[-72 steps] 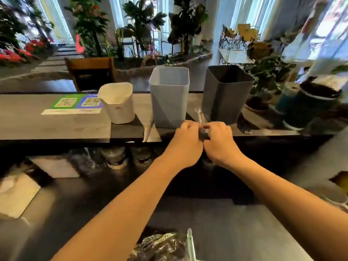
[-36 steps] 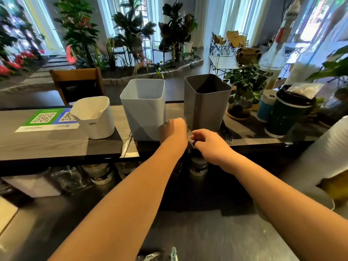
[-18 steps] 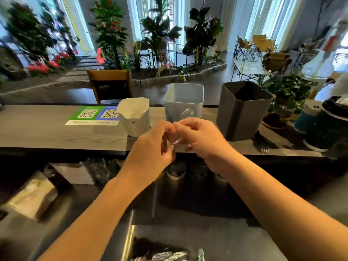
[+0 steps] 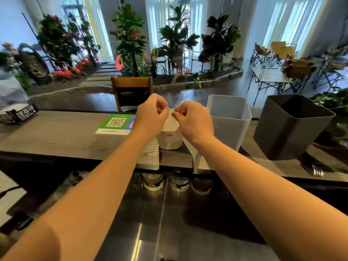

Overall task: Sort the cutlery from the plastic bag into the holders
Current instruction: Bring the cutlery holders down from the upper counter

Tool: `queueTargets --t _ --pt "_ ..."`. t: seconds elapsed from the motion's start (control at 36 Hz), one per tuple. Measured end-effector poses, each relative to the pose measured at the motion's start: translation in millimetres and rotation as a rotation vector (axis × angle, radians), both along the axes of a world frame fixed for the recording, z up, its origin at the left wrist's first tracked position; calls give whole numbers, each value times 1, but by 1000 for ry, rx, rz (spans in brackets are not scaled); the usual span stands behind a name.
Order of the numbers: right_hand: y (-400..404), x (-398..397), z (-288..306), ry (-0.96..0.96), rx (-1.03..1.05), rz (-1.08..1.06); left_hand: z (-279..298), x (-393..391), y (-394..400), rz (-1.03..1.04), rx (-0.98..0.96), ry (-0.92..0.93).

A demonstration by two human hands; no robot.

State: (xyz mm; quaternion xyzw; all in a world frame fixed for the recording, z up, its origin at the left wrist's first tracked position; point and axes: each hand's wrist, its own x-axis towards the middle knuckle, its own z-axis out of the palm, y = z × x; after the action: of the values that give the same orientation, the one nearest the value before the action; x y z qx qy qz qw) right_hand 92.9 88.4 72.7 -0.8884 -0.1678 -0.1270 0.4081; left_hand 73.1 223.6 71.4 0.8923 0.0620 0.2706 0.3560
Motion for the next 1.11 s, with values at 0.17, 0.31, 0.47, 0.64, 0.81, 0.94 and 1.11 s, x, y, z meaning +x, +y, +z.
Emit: queueTargets --t 0.17,0.31,0.47,0.64,0.81,0.94,1.11 --pt "6 8 -14 80 -41 113 -23 13 -1 66 391 269" --pt "2 1 -25 45 -132 154 -39 3 9 -55 420 188" --pt "-5 -17 -34 60 -282 209 -44 -25 15 -105 607 247" --pt "-16 -64 -30 -254 -218 281 -43 -92 7 -8 643 -30" --pt "-42 -132 -65 -456 -65 437 -79 -189 -19 -137 500 -134" --pt "-69 -176 -150 -270 -118 420 -159 -231 -42 -211 489 -40" --pt "-89 -201 -235 189 -441 409 -253 -215 -48 -282 565 298"
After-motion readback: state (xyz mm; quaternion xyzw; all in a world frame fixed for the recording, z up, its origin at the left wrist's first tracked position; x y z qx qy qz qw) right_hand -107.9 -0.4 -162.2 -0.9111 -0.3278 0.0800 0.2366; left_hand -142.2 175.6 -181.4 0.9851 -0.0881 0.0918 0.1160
